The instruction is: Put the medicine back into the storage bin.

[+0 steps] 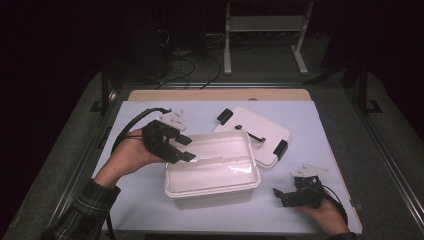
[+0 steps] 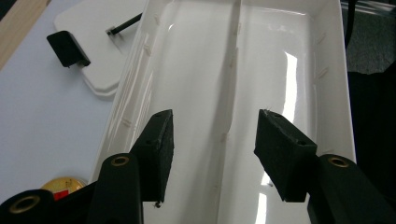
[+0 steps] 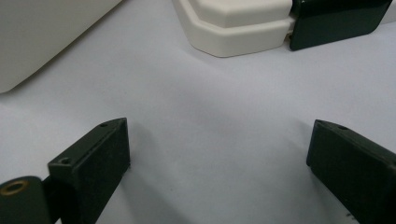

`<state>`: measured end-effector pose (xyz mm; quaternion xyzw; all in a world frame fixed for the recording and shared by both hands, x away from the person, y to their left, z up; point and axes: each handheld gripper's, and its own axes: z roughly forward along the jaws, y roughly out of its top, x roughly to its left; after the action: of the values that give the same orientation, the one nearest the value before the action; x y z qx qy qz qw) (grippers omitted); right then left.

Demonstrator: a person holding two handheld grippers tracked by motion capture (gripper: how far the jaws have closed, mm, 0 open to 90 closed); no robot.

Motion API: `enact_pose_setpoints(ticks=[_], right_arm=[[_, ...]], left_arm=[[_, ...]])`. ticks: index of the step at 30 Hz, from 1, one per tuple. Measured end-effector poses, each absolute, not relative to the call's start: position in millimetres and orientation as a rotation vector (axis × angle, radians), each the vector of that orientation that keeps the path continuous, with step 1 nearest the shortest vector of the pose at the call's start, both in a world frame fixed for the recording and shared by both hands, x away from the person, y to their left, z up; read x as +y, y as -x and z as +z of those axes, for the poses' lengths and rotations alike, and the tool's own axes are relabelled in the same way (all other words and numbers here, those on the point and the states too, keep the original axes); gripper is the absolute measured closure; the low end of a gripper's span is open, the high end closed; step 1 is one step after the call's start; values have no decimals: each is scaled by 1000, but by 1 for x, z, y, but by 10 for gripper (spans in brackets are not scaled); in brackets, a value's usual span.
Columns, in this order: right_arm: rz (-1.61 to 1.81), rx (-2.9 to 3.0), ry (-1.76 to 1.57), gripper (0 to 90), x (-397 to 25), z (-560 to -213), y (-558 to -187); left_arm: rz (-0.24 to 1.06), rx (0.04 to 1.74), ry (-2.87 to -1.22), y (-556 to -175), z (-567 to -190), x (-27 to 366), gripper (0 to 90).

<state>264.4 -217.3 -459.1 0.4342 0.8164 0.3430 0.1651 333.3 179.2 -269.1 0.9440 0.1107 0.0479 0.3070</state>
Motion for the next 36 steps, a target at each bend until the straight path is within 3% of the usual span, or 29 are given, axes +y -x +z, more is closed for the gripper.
enact_pose_setpoints(ticks=[18,36], right_arm=[[976,2327,-1240,55,-217,-459,-264],[977,2327,-1241,55,-217,-459,-264]], left_arm=[[50,215,-2697,-346,-286,123,653],[15,173,-2801,-347,-304,101,822]])
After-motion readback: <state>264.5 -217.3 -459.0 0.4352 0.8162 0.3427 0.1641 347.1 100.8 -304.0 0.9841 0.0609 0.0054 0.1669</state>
